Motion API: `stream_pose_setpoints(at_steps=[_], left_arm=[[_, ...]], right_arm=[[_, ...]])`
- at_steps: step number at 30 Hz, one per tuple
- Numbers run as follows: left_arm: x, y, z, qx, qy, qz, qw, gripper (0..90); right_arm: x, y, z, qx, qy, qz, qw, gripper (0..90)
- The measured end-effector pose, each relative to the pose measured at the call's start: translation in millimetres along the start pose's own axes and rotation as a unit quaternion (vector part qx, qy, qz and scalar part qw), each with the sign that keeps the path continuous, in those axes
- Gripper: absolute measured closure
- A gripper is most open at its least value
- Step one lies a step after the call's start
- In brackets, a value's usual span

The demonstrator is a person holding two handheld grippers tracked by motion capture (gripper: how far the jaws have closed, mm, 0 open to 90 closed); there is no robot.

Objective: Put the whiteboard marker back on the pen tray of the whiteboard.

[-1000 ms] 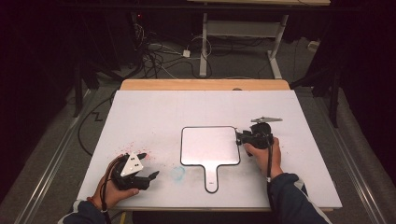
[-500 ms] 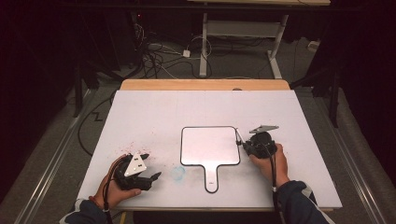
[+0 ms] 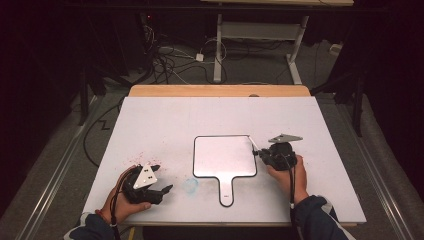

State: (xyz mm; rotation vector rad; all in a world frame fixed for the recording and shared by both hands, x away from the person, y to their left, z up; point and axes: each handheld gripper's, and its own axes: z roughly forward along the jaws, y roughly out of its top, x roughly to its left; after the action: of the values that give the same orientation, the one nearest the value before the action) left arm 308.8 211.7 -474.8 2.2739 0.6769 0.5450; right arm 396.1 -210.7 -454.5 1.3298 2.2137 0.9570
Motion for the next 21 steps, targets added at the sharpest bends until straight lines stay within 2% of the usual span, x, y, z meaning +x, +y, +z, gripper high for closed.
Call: stream_pose_setpoints(at_steps=[4,8,11,13,17,20,21], left_arm=[[-0.6,0.1,-0.5,0.0,0.0,0.002,1.0,21.7],[-0.2,-0.6,-1.1,0.0,0.001,0.001,1.0,21.7],[-0.2,-0.6,-0.9,0.0,0.0,0.001,1.0,21.7],[-0.3,-0.5,-0.5,0.001,0.0,0.002,1.0,21.7],[-0.5,-0.1,0.2,0.001,-0.001,0.002,1.0,21.7],[-0.8,0.2,0.9,0.002,-0.001,0.003,1.0,21.7],[-0.8,0.2,0.9,0.002,-0.001,0.003,1.0,21.7]], right_arm=[[5.6,-1.5,11.5,0.006,0.002,0.015,0.9999,81.5],[6.7,-3.7,17.6,0.008,-0.011,0.021,0.9997,80.5],[6.8,-3.4,16.8,0.005,-0.014,0.02,0.9997,73.9],[7.8,-2.5,16.5,0.004,-0.015,0.015,0.9998,69.5],[8.3,2.8,15.5,-0.002,-0.018,-0.004,0.9998,66.7],[3.6,9.3,15.3,-0.016,-0.02,-0.016,0.9996,71.0],[1.1,11.8,15.5,-0.025,-0.013,-0.016,0.9995,73.3]])
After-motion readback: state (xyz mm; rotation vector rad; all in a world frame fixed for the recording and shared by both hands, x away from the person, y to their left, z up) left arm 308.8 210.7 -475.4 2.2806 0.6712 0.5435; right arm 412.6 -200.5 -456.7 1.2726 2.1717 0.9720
